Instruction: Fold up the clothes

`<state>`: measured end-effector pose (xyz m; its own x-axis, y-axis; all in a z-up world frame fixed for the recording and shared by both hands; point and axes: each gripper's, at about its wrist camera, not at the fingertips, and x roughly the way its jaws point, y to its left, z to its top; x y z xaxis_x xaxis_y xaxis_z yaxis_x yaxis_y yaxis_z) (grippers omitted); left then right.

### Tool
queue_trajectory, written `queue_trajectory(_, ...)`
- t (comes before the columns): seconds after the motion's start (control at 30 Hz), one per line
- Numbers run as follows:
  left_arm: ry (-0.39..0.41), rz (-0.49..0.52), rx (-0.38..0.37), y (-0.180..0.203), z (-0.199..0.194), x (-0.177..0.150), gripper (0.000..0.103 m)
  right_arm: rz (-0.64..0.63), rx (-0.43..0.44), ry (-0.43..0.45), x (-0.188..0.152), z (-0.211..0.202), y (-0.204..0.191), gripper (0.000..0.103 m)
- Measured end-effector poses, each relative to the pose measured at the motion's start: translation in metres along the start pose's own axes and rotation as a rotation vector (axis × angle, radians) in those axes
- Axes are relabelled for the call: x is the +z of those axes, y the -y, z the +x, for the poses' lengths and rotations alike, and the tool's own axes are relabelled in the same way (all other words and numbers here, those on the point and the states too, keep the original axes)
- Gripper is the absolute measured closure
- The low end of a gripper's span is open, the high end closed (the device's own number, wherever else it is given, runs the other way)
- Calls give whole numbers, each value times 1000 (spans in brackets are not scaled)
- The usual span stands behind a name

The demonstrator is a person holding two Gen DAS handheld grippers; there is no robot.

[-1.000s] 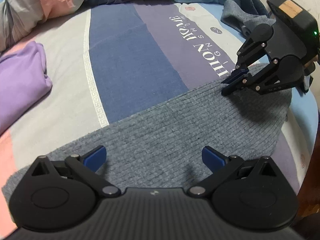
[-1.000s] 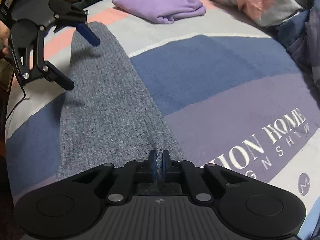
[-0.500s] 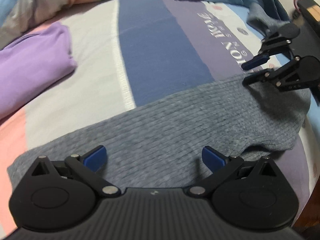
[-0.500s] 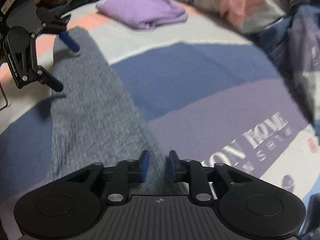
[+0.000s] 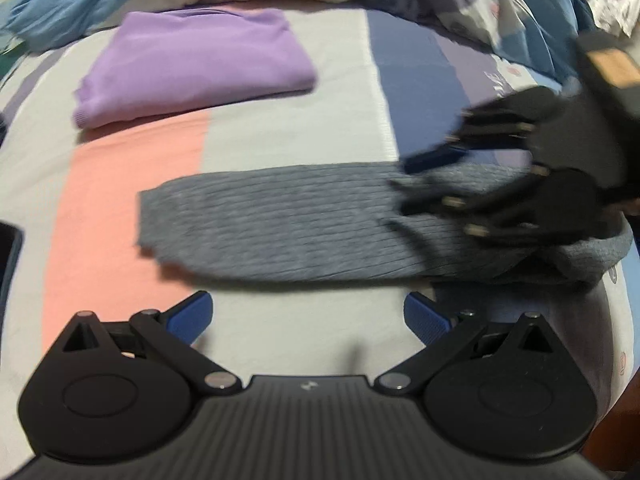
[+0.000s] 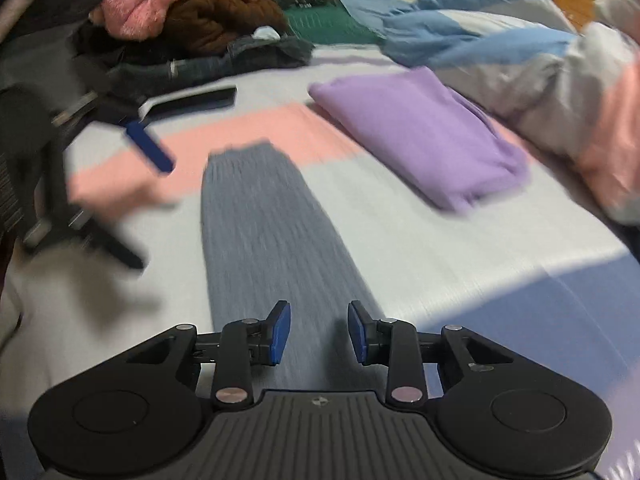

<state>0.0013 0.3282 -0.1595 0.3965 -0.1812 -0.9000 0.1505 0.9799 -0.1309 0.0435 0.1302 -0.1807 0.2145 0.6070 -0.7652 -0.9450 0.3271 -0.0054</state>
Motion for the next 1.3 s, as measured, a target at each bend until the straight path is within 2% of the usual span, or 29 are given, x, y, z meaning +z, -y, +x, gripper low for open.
queue_trajectory(0.1,23,-30,-5,-15,-11,-8,0,-67,22,34,37,34,-10,72)
queue_trajectory(0.23,46,-68,-8,-35,-21,-20,0,-181,77,30,83,74,-21,72)
queue_trajectory(0.37,53,-116,-37,-54,-25,-31,0,-239,165,-51,110,107,-25,72)
queue_trajectory(0.47,43,-115,-32,-63,-24,-36,0,-273,235,-131,118,123,-27,74)
queue_trajectory(0.53,42,-120,-35,-70,-24,-39,0,-288,252,-158,122,126,-27,82)
queue_trajectory(0.6,42,-138,-40,-77,-24,-41,0,-263,268,-164,127,123,-25,97)
queue_trajectory(0.67,44,-154,-42,-82,-24,-41,0,-229,282,-160,132,119,-21,98)
queue_trajectory(0.8,47,-161,-46,-91,-24,-43,0,-114,274,-85,139,108,-8,98)
queue_trajectory(0.9,40,-164,-37,-95,-23,-45,0,-74,225,-90,136,120,-3,98)
queue_trajectory(1.0,39,-168,-39,-95,-25,-47,0,-5,238,-79,137,129,-1,98)
queue_trajectory(1.13,31,-160,-43,-87,-24,-47,0,-42,226,-84,138,135,-11,98)
queue_trajectory(1.23,30,-147,-45,-80,-23,-43,0,-19,201,-103,136,138,-6,96)
queue_trajectory(1.3,38,-140,-48,-77,-24,-40,0,-2,162,-64,137,127,-5,94)
